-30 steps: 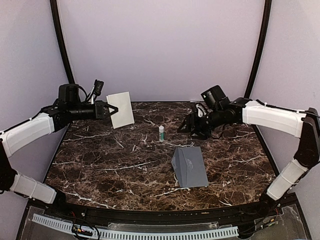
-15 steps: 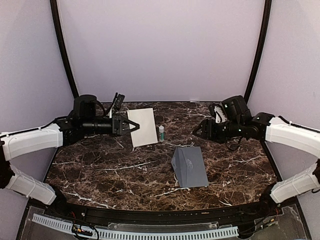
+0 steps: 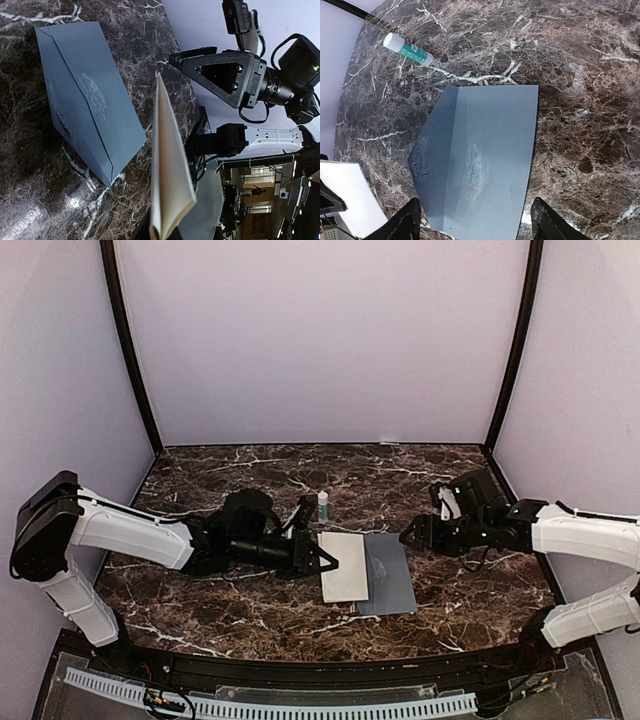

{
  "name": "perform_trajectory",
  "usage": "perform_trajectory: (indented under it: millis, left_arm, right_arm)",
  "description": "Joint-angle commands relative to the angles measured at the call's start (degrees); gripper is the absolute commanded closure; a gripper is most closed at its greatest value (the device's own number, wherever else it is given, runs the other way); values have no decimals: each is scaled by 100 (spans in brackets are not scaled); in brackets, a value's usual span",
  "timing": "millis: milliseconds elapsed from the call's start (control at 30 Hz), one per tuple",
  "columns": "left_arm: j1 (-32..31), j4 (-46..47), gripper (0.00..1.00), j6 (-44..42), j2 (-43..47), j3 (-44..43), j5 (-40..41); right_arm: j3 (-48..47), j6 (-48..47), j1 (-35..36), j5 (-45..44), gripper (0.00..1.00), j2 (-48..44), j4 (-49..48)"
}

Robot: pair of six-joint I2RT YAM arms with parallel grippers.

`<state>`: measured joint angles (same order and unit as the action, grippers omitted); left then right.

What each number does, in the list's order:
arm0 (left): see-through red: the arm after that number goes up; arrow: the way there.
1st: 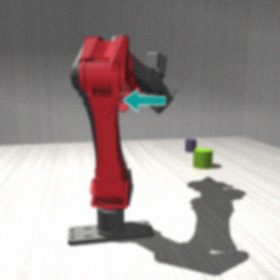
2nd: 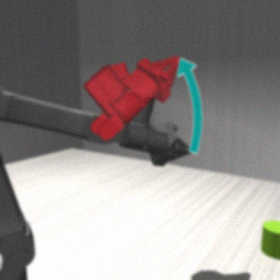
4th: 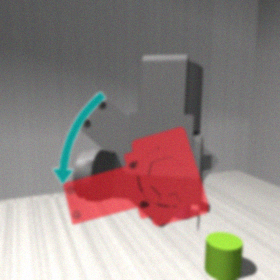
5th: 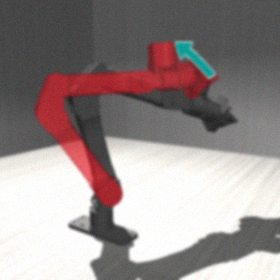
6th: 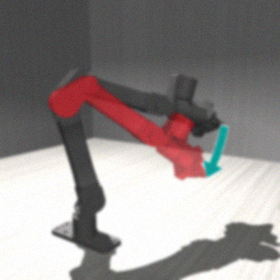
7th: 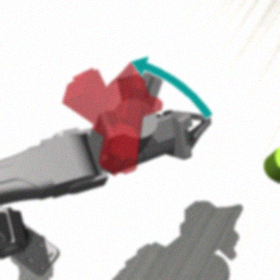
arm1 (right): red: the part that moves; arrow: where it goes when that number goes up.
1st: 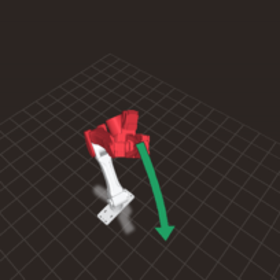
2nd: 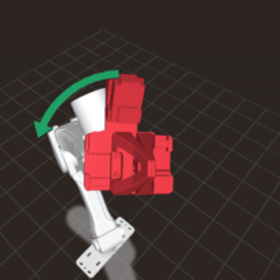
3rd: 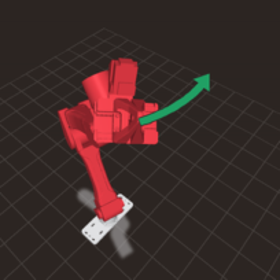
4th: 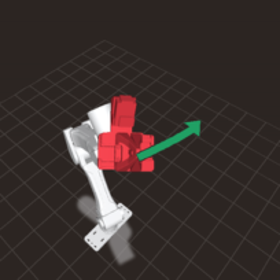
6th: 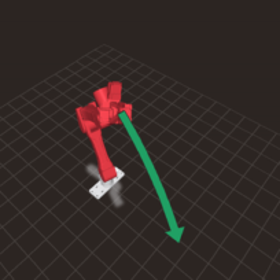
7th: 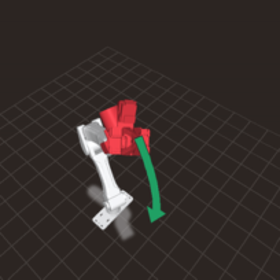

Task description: Place the letter into the envelope and seal it

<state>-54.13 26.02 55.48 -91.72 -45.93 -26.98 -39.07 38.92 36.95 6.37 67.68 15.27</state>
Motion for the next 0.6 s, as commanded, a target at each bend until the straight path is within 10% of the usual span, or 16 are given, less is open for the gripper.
perform_trajectory:
  millis: [0,567]
  left_arm:
    - [-106,355,100,332,-314,-278,332]
    - [-17,107,100,105,-1079,-548,728]
  right_arm:
    - [226,-208,-81,87,28,216,-446]
    - [349,-489,-91,389,29,1325,-979]
